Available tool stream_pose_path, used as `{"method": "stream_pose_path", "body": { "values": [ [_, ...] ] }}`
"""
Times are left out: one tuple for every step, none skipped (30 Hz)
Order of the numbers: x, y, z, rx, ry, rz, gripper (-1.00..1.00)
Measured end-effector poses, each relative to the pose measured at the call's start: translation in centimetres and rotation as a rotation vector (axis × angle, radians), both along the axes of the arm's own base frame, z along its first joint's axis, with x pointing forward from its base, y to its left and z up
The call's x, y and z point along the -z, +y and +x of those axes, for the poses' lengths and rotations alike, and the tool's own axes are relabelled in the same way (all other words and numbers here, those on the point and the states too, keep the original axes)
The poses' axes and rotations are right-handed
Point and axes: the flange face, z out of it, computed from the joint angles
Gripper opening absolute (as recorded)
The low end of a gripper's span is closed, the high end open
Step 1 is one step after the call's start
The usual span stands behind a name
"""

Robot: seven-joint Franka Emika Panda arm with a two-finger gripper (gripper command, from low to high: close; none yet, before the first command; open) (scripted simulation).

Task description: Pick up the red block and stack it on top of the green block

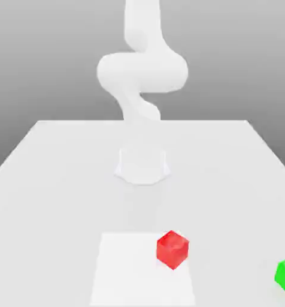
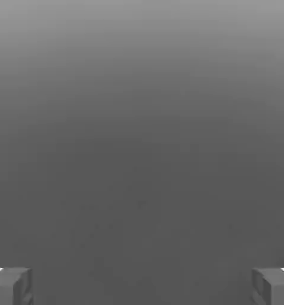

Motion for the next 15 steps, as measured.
{"method": "stream_pose_path", "body": {
  "values": [
    [2.1,0.1,1.2,0.013,0.038,0.042,0.0],
    [4.2,0.2,2.3,0.028,0.075,0.08,0.0],
    [6.3,0.5,3.3,0.043,0.113,0.114,0.0],
    [8.4,0.8,4.2,0.06,0.151,0.144,0.0],
    [10.5,1.2,4.9,0.079,0.189,0.171,0.0],
    [12.6,1.6,5.5,0.098,0.227,0.196,0.0],
    [14.8,2.1,6.0,0.12,0.266,0.217,0.0],
    [16.9,2.5,6.4,0.142,0.304,0.236,0.0],
    [19.1,3.0,6.7,0.166,0.342,0.251,0.0],
    [21.2,3.5,6.9,0.192,0.379,0.264,0.0],
    [23.3,4.0,7.0,0.219,0.415,0.273,0.0],
    [25.4,4.5,6.9,0.247,0.45,0.28,0.0],
    [27.4,5.0,6.8,0.276,0.484,0.284,0.0],
    [29.4,5.4,6.5,0.307,0.516,0.285,0.0],
    [31.3,5.8,6.2,0.339,0.547,0.284,0.0]
  ]
}}
